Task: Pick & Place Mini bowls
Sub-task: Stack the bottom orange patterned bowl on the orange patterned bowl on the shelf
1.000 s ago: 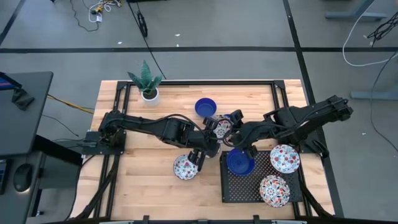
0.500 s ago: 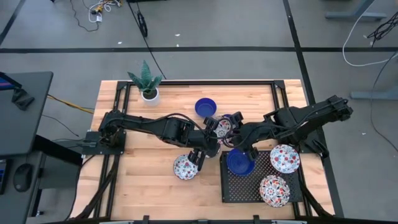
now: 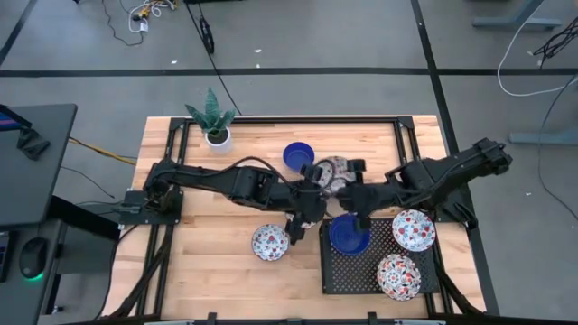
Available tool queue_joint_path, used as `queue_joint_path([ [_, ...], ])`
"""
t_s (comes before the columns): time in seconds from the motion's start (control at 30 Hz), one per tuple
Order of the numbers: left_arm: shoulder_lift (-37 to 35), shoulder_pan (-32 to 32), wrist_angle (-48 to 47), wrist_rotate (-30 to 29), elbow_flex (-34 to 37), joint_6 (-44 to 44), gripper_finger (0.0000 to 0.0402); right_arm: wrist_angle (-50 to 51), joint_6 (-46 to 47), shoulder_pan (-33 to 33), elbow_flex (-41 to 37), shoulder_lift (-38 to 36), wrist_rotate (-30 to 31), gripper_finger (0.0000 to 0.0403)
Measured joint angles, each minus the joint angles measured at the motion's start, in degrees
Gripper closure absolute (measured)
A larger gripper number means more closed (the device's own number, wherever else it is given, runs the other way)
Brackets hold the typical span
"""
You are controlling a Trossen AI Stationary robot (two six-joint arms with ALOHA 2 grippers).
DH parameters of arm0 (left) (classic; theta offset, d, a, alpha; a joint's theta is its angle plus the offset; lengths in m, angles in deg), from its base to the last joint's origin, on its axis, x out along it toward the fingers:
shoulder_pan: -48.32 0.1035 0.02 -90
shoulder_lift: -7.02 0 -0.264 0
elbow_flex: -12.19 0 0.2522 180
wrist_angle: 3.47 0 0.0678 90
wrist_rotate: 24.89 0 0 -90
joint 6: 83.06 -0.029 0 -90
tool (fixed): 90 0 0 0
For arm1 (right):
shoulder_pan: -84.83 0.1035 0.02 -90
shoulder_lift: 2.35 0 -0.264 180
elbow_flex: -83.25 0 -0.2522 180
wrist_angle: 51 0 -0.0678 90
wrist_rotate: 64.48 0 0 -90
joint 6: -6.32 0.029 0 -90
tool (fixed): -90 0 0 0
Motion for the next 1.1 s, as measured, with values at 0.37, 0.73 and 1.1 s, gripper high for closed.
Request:
queue_joint_path([
  [0.37, -0.2, 0.3, -6.1, -5.0, -9.9, 4.2, 0.0181, 13.2, 24.8, 16.3, 1.0, -0.3, -0.5, 0.0399],
  [0.73, -0.6, 2.6, -13.5, -8.8, -9.8, 10.2, 0.0212, 17.8, 42.7, 38.3, 13.1, 1.6, 0.3, 0.0402],
  [1.1, -0.6, 3.0, -14.0, -8.7, -9.8, 11.8, 0.0220, 26.6, 47.3, 51.8, 22.5, 15.0, 1.9, 0.0403],
])
